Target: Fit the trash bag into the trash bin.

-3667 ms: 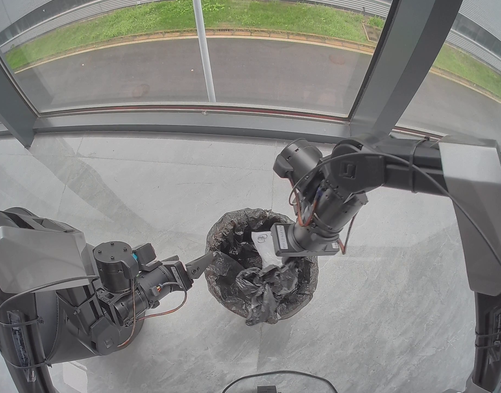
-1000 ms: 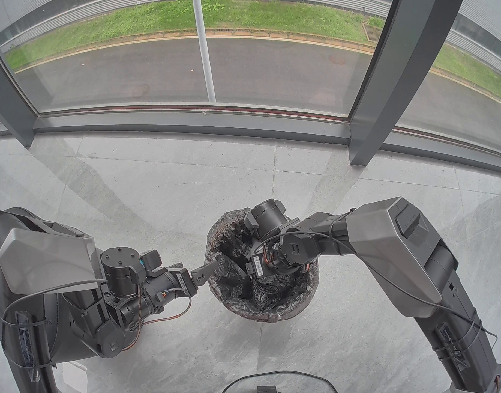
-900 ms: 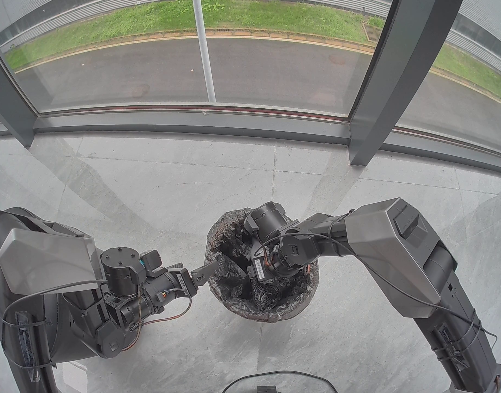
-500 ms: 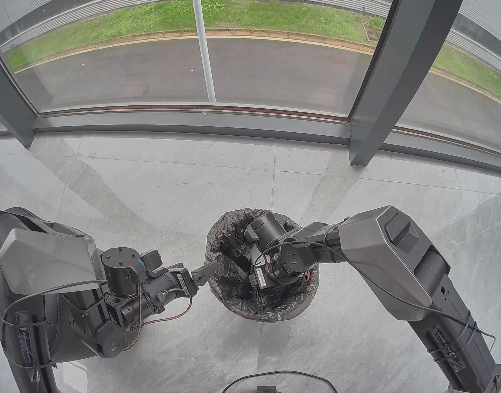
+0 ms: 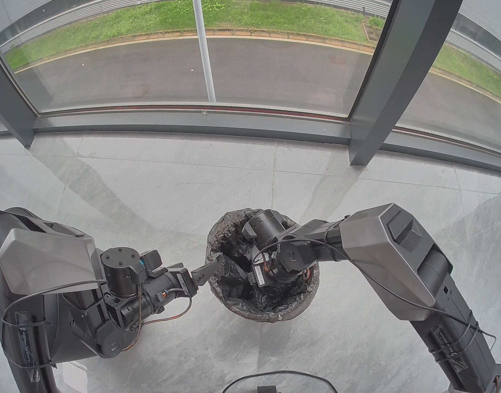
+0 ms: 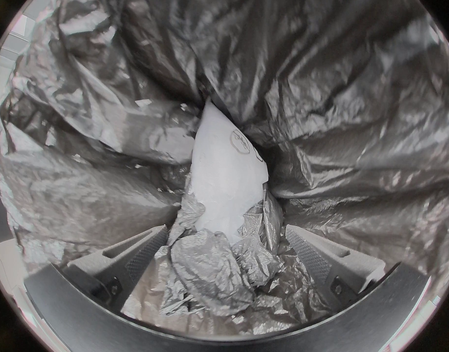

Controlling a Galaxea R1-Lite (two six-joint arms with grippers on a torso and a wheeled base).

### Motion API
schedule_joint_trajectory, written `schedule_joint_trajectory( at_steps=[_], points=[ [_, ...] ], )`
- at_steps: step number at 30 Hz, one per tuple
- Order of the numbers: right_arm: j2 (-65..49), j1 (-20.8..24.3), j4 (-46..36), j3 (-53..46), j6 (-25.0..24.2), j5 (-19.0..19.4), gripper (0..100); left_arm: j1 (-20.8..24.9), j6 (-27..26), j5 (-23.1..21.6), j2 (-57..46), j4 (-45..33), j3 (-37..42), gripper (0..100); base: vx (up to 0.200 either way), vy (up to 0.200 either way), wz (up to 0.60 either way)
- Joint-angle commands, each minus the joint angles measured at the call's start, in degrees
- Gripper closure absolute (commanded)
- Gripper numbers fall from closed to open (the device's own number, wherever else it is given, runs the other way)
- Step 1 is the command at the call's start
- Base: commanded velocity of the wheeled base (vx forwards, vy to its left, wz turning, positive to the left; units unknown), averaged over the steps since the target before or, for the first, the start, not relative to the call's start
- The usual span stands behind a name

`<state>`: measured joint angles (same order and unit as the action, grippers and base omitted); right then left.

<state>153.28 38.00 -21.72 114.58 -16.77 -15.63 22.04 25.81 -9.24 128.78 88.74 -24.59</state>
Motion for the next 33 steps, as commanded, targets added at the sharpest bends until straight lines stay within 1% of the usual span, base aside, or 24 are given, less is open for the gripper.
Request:
schedule_joint_trajectory(
  at_steps=[1, 7, 9, 12, 14, 16, 18, 19, 20, 21, 22, 23, 24, 25, 26, 28, 29, 30, 31, 32, 33],
  points=[
    [-4.22, 1.38, -0.34, 0.01, 0.25, 0.07, 0, -0.07, 0.12, 0.1, -0.72, 0.03, 0.24, 0, 0.0, 0.0, 0.0],
    [-9.85, 2.7, -2.01, 0.01, 1.04, -0.02, 0, 0.99, 0.21, 0.1, -4.59, 0.03, 2.18, 0, 0.0, 0.0, 0.0],
    [-12.04, 2.96, -3.15, 0.01, 1.39, -0.1, 0, 1.51, 0.21, 0.89, -7.05, 0.12, 3.23, 0, 0.0, 0.0, 0.0],
    [-15.12, 2.87, -5.26, 0.01, 2.71, -0.19, 0, 1.6, 0.3, 2.65, -12.94, 0.12, 4.73, 0, 0.0, 0.0, 0.0],
    [-17.67, 2.61, -7.28, 0.01, 3.85, -0.46, 0, 1.6, 0.03, 3.09, -18.92, 0.03, 5.87, 0, 0.0, 0.0, 0.0],
    [-18.64, 2.34, -8.42, 0.01, 4.56, -1.16, 0, 1.51, -0.06, 3.09, -21.73, 0.03, 6.4, 0, 0.0, 0.0, 0.0],
    [-22.06, 1.73, -12.64, 0.01, 7.46, -4.85, 0, 1.25, -2.96, 3.0, -32.01, -1.11, 7.89, 0, 0.0, 0.0, 0.0],
    [-22.77, 1.46, -13.96, 0.01, 8.16, -5.47, 0, 1.25, -4.36, 3.09, -33.68, -1.55, 8.24, 0, 0.0, 0.0, 0.0],
    [-24.7, 0.85, -17.65, 0.01, 9.74, -6.96, 0, 0.9, -8.76, 3.18, -37.55, -3.92, 9.47, 0, 0.0, 0.0, 0.0],
    [-25.14, 0.76, -18.53, 0.01, 10.01, -7.31, 0, 0.9, -9.81, 3.26, -38.34, -4.45, 9.73, 0, 0.0, 0.0, 0.0],
    [-27.43, -0.03, -23.01, 0.01, 11.85, -8.98, 0, 0.28, -15.08, 4.58, -42.47, -8.23, 11.84, 0, 0.0, 0.0, 0.0],
    [-29.8, -1.52, -27.58, 0.01, 14.49, -10.65, 0, -0.42, -17.63, 6.34, -45.46, -11.3, 13.34, 0, 0.0, 0.0, 0.0],
    [-29.8, -1.52, -27.58, 0.01, 14.49, -10.65, 0, -0.42, -17.63, 6.34, -45.46, -11.3, 13.34, 0, 0.0, 0.0, 0.0],
    [-32.43, -4.07, -32.77, 0.01, 18.18, -12.15, 0, -1.21, -18.78, 7.57, -49.15, -15.08, 14.92, 0, 0.0, 0.0, 0.0],
    [-33.84, -5.74, -36.11, 0.01, 19.85, -12.76, 0, -1.56, -19.04, 7.75, -50.91, -16.93, 15.62, 0, 0.0, 0.0, 0.0],
    [-37.53, -8.82, -44.81, 0.01, 21.61, -13.46, 0, -2.27, -20.62, 7.75, -56.8, -22.82, 17.12, 0, 0.0, 0.0, 0.0],
    [-38.15, -9.17, -46.3, 0.01, 21.61, -13.46, 0, -2.27, -20.89, 7.75, -57.33, -23.26, 17.21, 0, 0.0, 0.0, 0.0],
    [-41.31, -10.93, -54.3, 0.01, 21.52, -13.64, 0, -2.27, -23.43, 7.83, -62.69, -29.5, 17.38, 0, 0.0, 0.0, 0.0],
    [-42.81, -12.16, -58.78, 0.01, 21.43, -13.64, 0, -2.27, -24.4, 7.83, -65.68, -33.63, 17.21, 0, 0.0, 0.0, 0.0],
    [-45.09, -14.09, -66.08, 0.01, 20.99, -13.46, 0, -2.18, -25.46, 7.83, -70.25, -40.13, 16.77, 0, 0.0, 0.0, 0.0],
    [-46.32, -14.88, -68.28, 0.01, 20.2, -13.46, 0, -2.09, -25.72, 7.75, -72.62, -43.74, 16.5, 0, 0.0, 0.0, 0.0]
  ],
)
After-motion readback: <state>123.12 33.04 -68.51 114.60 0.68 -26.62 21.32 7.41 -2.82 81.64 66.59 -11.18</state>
